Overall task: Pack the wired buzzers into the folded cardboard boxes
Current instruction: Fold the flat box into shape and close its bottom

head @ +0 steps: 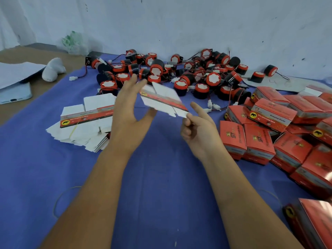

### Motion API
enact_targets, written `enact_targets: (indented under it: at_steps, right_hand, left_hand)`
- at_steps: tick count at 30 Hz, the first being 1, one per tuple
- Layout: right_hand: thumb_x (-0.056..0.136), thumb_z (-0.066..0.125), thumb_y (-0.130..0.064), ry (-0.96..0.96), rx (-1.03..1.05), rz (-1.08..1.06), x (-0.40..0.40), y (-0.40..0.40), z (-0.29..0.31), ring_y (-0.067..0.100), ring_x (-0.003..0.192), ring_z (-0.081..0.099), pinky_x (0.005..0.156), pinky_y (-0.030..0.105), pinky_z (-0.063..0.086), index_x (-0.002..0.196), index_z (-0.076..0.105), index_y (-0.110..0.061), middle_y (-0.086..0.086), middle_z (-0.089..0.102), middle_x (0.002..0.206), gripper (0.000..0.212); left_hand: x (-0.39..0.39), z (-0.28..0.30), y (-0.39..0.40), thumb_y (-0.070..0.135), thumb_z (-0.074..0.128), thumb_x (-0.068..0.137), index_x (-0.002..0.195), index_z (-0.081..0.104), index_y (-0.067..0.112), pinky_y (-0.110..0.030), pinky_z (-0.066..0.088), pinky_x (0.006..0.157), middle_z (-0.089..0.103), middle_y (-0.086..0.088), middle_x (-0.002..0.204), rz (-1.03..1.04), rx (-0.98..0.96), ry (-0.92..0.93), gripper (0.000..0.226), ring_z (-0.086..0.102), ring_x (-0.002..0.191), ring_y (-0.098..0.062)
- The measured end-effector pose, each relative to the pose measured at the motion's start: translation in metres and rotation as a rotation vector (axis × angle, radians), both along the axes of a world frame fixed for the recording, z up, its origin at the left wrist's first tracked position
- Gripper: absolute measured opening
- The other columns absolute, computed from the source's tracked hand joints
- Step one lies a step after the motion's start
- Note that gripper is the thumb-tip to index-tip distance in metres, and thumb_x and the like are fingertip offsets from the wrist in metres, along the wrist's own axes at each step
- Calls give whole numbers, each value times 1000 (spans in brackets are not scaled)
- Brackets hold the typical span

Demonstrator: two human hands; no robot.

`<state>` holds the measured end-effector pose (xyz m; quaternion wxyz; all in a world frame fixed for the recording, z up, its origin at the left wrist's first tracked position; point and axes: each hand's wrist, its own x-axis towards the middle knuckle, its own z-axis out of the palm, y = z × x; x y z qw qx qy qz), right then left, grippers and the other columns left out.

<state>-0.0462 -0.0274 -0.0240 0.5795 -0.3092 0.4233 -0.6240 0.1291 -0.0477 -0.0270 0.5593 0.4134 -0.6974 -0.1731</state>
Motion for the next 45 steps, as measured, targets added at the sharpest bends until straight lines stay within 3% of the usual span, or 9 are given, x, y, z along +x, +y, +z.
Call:
enact_targets:
  at_steps: [3,7,15,20,24,28,31,36,45]
  right_hand:
    - [100,41,-7,326,-30,18,5,5,1,16,50,43,47,25,34,109,68,-24,2,54,61,33]
    - [96,55,-34,579,-163,-96,11,13,0,-2,85,54,78,20,41,76,68,-40,-5,54,111,25]
    - [94,59,-30,943,-345,-235,9,11,0,6,56,46,54,18,33,63,62,-30,-12,55,58,31]
    - [90,56,-20,854,-183,-428,4,5,-1,16,60,50,57,34,41,69,61,-16,-2,60,63,22]
    - [90,54,-13,567,-122,-518,9,6,2,31,61,61,57,40,51,64,51,-11,13,62,65,26]
    - [95,57,-22,317,-310,-345,8,9,8,10,74,62,67,22,50,86,59,-13,1,66,84,13]
    - [86,61,-39,350,-346,-161,12,8,5,1,109,58,90,17,48,121,55,-24,-5,60,124,39]
    - [93,64,-18,336,-307,-150,17,5,2,0,88,65,71,15,51,106,64,-26,-11,69,98,15]
    - [97,37,-2,454,-244,-132,27,2,-5,11,112,59,87,21,51,134,53,-19,1,61,129,43]
  left_hand:
    - [-15,0,2,21,60,96,121,52,31,-24,23,117,30,9,156,-57,-55,71,28,23,144,0]
    - [-18,0,1,22,53,100,123,50,21,-32,29,117,46,6,141,-18,44,261,23,33,139,-1]
    - [-15,-2,0,26,55,96,129,50,32,-39,39,111,51,7,136,27,-40,170,34,45,131,-9]
    - [-13,-4,4,24,52,75,145,33,32,-37,17,121,30,5,156,-155,-102,-142,73,18,149,-14]
    - [-20,-4,7,43,59,82,145,33,37,-53,24,117,37,8,151,-113,-112,-304,68,25,145,-12]
    - [-25,-1,8,38,62,91,133,46,43,-20,40,104,52,27,131,-207,38,5,45,47,125,2]
    - [-26,1,9,33,62,92,127,55,38,-24,51,91,61,23,122,-333,203,228,36,60,113,-1]
    - [-29,2,9,31,65,86,111,55,47,-20,54,70,66,24,99,-310,278,429,32,67,87,-2]
    - [-45,-6,7,2,61,87,105,44,41,-24,55,67,72,9,93,-292,358,533,46,70,84,-12]
